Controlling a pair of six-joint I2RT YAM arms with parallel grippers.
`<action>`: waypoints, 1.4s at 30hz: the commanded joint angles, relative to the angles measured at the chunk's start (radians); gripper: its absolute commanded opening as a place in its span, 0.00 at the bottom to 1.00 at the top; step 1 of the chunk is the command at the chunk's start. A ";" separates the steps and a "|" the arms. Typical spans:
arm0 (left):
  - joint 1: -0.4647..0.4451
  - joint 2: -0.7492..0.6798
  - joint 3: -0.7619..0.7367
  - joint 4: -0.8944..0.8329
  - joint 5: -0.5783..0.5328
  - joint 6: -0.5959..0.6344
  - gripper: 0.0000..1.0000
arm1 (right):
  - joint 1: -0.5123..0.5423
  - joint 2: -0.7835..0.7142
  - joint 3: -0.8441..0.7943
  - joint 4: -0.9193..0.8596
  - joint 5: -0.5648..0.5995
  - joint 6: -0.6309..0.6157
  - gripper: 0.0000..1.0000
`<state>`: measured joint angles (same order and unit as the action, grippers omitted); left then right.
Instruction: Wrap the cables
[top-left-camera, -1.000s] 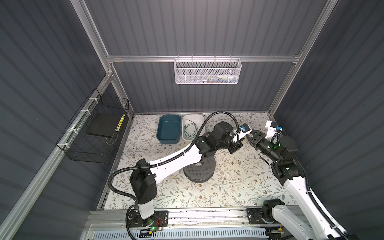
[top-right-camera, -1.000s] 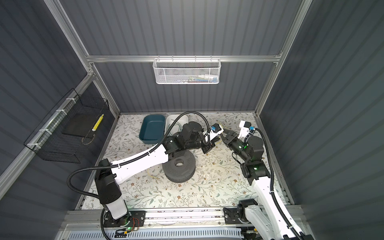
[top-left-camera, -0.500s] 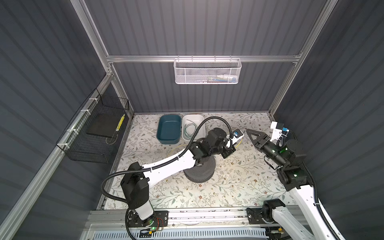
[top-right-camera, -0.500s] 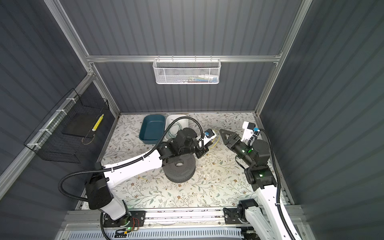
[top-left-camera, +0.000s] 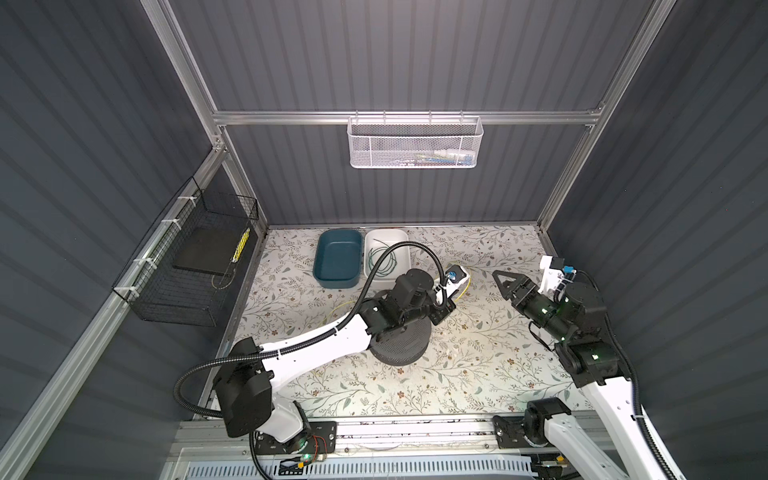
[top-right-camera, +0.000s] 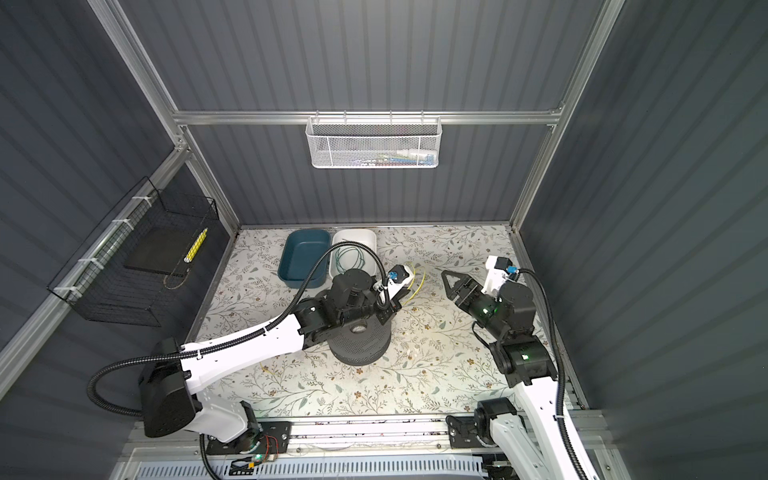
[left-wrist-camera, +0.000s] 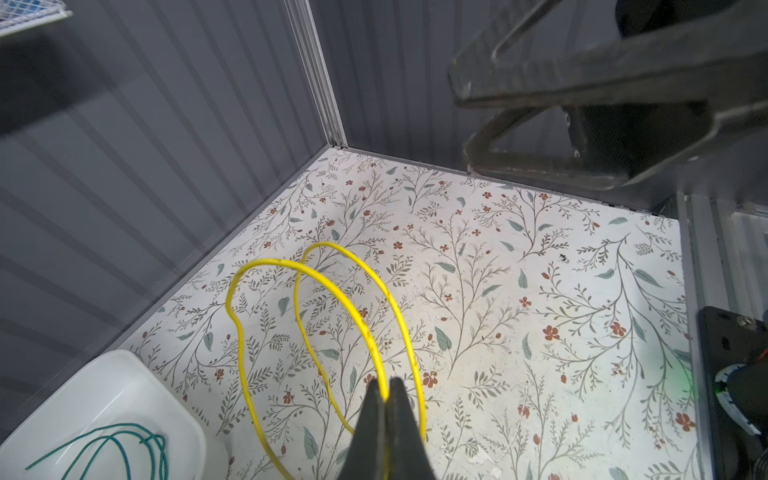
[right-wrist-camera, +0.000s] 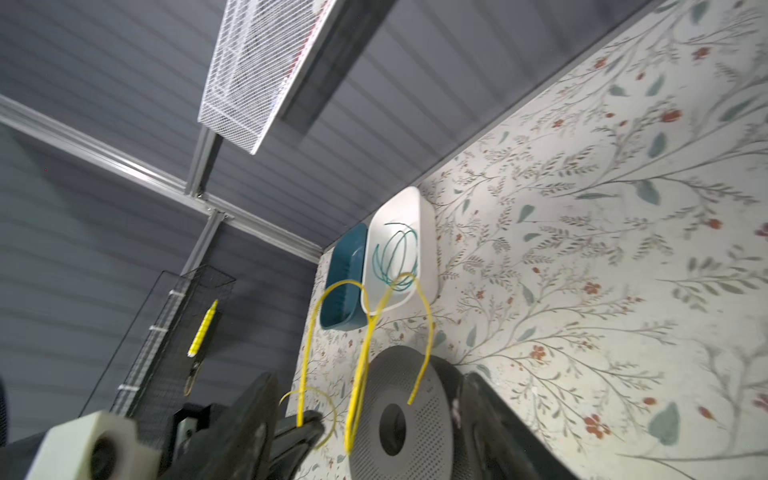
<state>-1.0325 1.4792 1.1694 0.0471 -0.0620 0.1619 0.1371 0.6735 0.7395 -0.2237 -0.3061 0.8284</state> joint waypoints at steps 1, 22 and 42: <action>0.005 -0.057 -0.050 0.070 -0.028 -0.035 0.00 | 0.000 -0.020 -0.018 -0.079 0.059 -0.064 0.71; 0.005 -0.166 -0.154 0.122 -0.065 -0.108 0.00 | 0.020 0.130 -0.082 0.162 -0.277 -0.001 0.55; 0.005 -0.137 -0.104 0.096 -0.006 -0.108 0.00 | 0.131 0.158 -0.070 0.322 -0.254 0.072 0.58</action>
<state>-1.0325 1.3319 1.0252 0.1497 -0.0849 0.0578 0.2630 0.8181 0.6598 0.0357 -0.5362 0.8795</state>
